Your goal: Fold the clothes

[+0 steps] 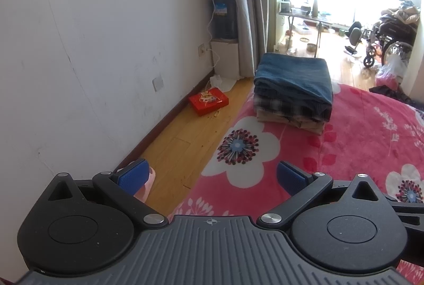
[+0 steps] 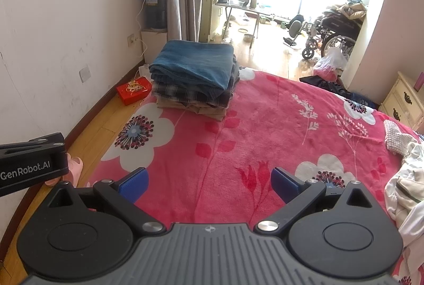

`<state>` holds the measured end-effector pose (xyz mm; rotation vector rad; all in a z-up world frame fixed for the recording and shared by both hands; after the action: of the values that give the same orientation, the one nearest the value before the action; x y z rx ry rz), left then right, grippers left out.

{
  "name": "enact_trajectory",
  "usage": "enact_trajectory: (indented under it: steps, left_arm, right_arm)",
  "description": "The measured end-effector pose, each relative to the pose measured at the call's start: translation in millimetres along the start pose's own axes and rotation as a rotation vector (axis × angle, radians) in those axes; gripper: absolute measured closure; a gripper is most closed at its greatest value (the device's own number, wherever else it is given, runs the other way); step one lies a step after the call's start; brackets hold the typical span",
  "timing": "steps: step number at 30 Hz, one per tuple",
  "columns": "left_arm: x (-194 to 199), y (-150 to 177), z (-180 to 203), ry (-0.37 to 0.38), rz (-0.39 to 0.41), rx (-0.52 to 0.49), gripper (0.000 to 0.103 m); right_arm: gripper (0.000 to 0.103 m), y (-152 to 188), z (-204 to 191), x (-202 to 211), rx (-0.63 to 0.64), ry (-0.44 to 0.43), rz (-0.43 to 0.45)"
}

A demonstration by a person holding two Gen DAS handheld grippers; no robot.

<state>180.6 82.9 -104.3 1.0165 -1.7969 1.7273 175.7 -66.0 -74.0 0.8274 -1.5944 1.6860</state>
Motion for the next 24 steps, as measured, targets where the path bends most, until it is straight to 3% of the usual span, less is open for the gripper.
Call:
enact_trajectory:
  steps: [24]
  left_arm:
    - [-4.4, 0.8, -2.2, 0.0, -0.011, 0.003, 0.0]
  right_arm:
    - [0.002, 2.1, -4.2, -2.6, 0.004, 0.003, -0.008]
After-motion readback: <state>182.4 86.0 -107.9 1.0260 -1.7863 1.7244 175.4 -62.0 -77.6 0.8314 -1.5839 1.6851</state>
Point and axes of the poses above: each gripper's, at about its wrist camera, not at the fingertips, and x roughly against the way its jaws point, z to its right, y to its underside, the point moved 2 cm from there along -x, roughly the way its jaws point, and after that the axes turned 7 degrees about -z, right-handed, at the moved point
